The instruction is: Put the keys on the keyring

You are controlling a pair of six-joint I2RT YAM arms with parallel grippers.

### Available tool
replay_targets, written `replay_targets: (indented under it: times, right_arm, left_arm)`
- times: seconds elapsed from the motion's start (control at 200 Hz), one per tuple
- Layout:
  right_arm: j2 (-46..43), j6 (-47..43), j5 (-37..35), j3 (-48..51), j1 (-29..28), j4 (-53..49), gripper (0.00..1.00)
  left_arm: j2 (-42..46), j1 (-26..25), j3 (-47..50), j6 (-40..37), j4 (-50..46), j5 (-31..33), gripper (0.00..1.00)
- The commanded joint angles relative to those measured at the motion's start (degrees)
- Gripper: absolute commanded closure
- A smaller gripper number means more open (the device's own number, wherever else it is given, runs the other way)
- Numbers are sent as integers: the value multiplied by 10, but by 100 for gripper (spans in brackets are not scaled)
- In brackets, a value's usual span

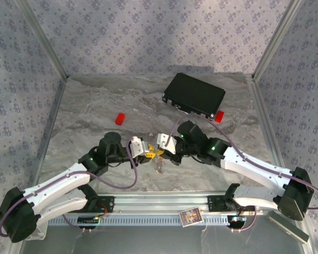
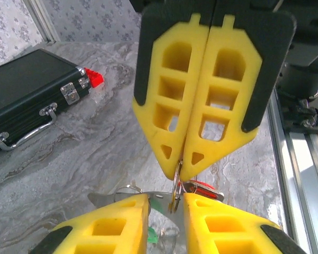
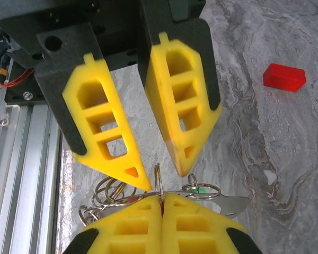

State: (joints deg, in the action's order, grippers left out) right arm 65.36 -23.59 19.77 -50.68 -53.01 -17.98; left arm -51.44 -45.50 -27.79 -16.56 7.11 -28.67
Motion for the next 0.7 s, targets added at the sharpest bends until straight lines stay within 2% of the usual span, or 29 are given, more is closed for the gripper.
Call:
replay_targets:
  times: [0.0, 0.315, 0.385, 0.48, 0.57, 0.7]
  right_arm:
    - [13, -37, -18, -40, -10, -55, 100]
    - [22, -44, -18, -55, -25, -58, 100]
    - [10, -27, -5, -39, -17, -35, 87]
    - [-23, 27, 59, 11, 15, 48, 70]
    - [-44, 66, 80, 59, 29, 120, 65]
    - [-49, 92, 84, 85, 36, 150, 65]
  left_arm:
    - [3, -4, -24, -24, -24, 3, 79]
    - [7, -4, -20, -25, -6, -7, 99]
    - [9, -4, -13, -18, 11, -10, 100]
    - [12, -4, 13, 5, 63, -12, 100]
    - [14, -3, 35, 25, 102, -12, 100]
    - [14, -4, 54, 49, 146, -17, 100]
